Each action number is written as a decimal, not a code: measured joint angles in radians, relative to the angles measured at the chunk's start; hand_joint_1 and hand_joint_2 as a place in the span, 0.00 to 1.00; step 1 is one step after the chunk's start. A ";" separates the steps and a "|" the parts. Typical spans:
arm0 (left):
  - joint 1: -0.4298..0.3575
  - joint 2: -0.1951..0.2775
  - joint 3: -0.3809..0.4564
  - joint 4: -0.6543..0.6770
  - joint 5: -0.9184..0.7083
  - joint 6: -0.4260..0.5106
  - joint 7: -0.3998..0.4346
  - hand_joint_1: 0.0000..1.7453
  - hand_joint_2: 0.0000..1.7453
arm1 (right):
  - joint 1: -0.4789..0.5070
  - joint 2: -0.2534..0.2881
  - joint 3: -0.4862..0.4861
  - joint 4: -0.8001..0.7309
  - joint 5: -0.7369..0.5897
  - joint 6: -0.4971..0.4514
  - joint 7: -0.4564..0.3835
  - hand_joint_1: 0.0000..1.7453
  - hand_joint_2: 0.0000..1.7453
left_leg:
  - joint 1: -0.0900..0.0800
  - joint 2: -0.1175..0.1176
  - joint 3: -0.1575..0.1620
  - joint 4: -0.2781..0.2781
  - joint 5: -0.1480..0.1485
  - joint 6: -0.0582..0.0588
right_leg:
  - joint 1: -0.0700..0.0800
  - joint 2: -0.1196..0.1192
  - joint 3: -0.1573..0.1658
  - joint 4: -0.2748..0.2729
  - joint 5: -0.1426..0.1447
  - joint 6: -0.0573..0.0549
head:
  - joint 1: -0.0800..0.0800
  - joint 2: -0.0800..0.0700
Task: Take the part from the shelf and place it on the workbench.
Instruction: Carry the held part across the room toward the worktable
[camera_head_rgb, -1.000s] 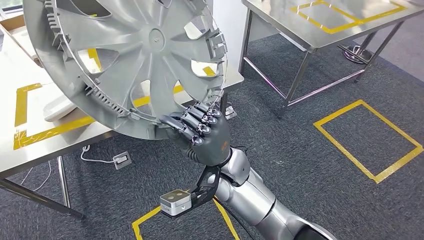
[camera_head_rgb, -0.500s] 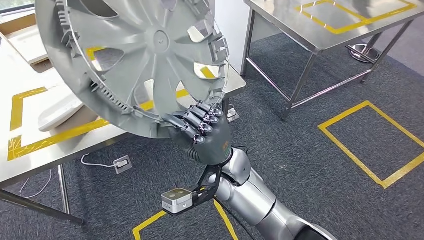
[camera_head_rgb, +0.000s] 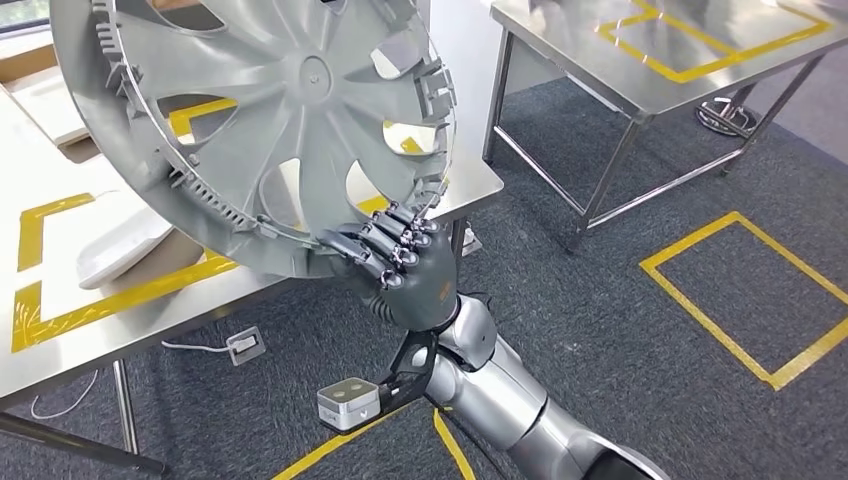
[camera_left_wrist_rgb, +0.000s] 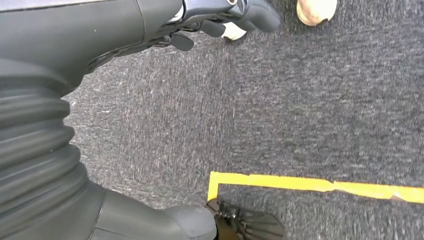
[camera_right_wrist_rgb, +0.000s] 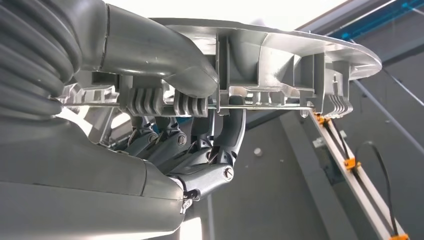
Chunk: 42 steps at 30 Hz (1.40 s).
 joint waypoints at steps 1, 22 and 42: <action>0.000 0.000 0.000 0.000 0.000 0.000 0.000 0.00 1.00 | -0.001 0.000 0.000 0.000 0.000 0.001 0.000 1.00 1.00 | 0.002 -0.001 0.009 -0.003 -0.003 0.005 | -0.001 -0.001 -0.020 0.037 -0.011 0.005 | 0.002 0.000; -0.004 -0.004 0.000 0.001 -0.005 -0.006 0.000 0.00 1.00 | -0.049 0.009 0.023 0.028 0.031 0.053 -0.009 1.00 1.00 | 0.004 0.003 -0.104 0.283 -0.165 -0.044 | -0.001 -0.003 -0.061 -0.015 0.053 -0.040 | 0.000 0.000; -0.022 -0.023 -0.024 0.002 -0.072 -0.015 0.014 0.00 1.00 | -0.373 0.095 0.263 0.440 0.238 0.175 0.092 1.00 1.00 | -0.001 -0.005 0.042 0.011 -0.043 -0.001 | 0.010 -0.004 -0.127 0.012 0.083 -0.008 | 0.004 0.000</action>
